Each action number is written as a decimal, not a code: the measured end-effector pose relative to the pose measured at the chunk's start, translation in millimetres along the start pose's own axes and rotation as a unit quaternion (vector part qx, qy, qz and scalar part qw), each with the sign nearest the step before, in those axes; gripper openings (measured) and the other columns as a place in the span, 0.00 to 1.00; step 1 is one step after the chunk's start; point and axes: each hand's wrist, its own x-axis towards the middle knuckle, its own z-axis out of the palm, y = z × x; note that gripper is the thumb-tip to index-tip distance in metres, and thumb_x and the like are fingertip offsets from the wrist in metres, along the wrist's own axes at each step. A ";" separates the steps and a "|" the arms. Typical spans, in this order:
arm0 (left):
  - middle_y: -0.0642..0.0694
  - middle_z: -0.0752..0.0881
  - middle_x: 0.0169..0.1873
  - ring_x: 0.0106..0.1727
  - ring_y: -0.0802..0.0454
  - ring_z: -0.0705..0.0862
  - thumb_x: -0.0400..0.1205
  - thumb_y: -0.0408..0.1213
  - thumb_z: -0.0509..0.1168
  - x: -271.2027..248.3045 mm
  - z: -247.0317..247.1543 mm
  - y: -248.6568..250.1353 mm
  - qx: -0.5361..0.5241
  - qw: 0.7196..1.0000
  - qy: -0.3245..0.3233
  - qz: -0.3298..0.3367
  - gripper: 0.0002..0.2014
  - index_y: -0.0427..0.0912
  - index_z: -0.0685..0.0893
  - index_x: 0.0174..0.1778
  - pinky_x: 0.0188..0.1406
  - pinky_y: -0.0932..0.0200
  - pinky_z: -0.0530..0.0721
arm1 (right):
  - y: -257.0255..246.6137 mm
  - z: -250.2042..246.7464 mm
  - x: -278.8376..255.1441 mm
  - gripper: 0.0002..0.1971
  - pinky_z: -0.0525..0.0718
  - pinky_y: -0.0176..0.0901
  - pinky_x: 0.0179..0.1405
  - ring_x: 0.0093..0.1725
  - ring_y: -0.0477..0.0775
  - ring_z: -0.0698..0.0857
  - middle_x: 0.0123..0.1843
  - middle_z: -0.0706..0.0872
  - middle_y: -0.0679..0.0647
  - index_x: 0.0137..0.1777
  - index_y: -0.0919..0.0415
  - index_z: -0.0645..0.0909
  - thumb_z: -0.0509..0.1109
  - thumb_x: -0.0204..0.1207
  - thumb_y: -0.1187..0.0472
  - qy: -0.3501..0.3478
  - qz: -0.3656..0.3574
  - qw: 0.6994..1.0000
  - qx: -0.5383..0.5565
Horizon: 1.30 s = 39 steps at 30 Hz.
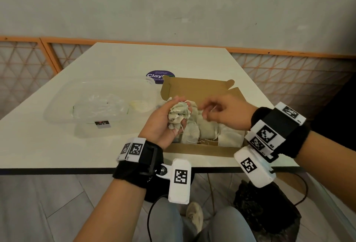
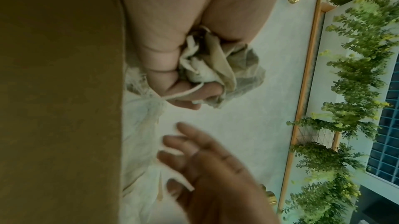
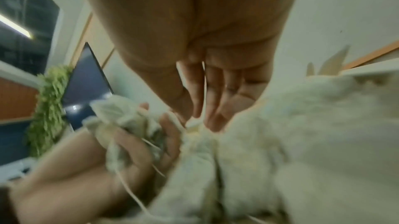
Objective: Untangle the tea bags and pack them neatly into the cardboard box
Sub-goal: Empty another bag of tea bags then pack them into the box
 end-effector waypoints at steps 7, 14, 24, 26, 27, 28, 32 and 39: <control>0.39 0.87 0.51 0.44 0.54 0.86 0.77 0.42 0.68 0.6 4.3 -4.9 0.025 0.999 0.010 0.033 0.18 0.36 0.85 0.59 0.34 0.68 0.82 | -28.7 30.0 -1.2 0.08 0.77 0.30 0.36 0.36 0.45 0.79 0.42 0.81 0.48 0.49 0.49 0.79 0.74 0.73 0.58 0.112 -0.113 0.982 0.104; 0.36 0.82 0.54 0.45 0.51 0.81 0.78 0.52 0.66 0.6 2.2 -5.4 0.118 0.992 0.006 0.052 0.24 0.42 0.84 0.65 0.31 0.64 0.77 | -9.5 34.6 9.0 0.05 0.83 0.32 0.30 0.31 0.46 0.84 0.39 0.86 0.55 0.49 0.61 0.80 0.70 0.75 0.69 0.137 -0.004 0.890 0.435; 0.46 0.79 0.33 0.26 0.60 0.77 0.78 0.42 0.67 5.9 -3.2 -4.8 0.090 0.996 0.002 0.005 0.12 0.42 0.81 0.54 0.13 0.72 0.70 | -5.9 31.8 2.4 0.07 0.83 0.32 0.31 0.35 0.48 0.83 0.41 0.86 0.54 0.53 0.61 0.81 0.66 0.77 0.69 0.092 0.001 0.849 0.520; 0.48 0.80 0.32 0.25 0.60 0.78 0.80 0.42 0.66 5.6 -2.2 -4.3 0.093 0.996 -0.001 -0.003 0.08 0.42 0.82 0.51 0.13 0.72 0.69 | -4.6 33.7 3.2 0.08 0.82 0.31 0.32 0.36 0.45 0.84 0.41 0.87 0.52 0.52 0.60 0.83 0.69 0.75 0.68 0.090 -0.001 0.872 0.481; 0.48 0.81 0.31 0.25 0.61 0.78 0.81 0.42 0.65 5.1 -1.0 -4.0 0.099 0.995 -0.004 -0.006 0.08 0.42 0.82 0.50 0.13 0.73 0.68 | -4.6 34.4 4.2 0.07 0.81 0.31 0.32 0.36 0.45 0.84 0.41 0.87 0.52 0.51 0.59 0.83 0.70 0.75 0.67 0.096 -0.002 0.882 0.461; 0.48 0.80 0.31 0.24 0.61 0.78 0.82 0.43 0.64 5.1 -0.5 -4.1 0.106 0.994 -0.006 -0.006 0.08 0.42 0.82 0.50 0.13 0.73 0.68 | -5.1 34.5 5.1 0.06 0.81 0.32 0.33 0.37 0.45 0.85 0.41 0.87 0.52 0.50 0.59 0.84 0.71 0.74 0.65 0.106 -0.002 0.889 0.445; 0.47 0.80 0.32 0.24 0.61 0.78 0.81 0.49 0.65 4.1 0.4 -4.9 0.120 0.993 0.002 0.010 0.13 0.43 0.82 0.53 0.15 0.72 0.68 | -6.8 19.9 8.0 0.02 0.81 0.34 0.32 0.35 0.44 0.85 0.36 0.87 0.49 0.41 0.58 0.83 0.74 0.72 0.61 0.153 0.007 0.897 0.414; 0.48 0.80 0.29 0.22 0.61 0.75 0.71 0.52 0.72 0.4 2.2 -7.3 0.169 0.984 -0.006 0.059 0.23 0.41 0.82 0.57 0.17 0.70 0.69 | -5.1 -5.3 12.9 0.10 0.82 0.38 0.35 0.31 0.47 0.83 0.31 0.86 0.53 0.39 0.61 0.83 0.79 0.67 0.56 0.153 0.022 0.963 0.223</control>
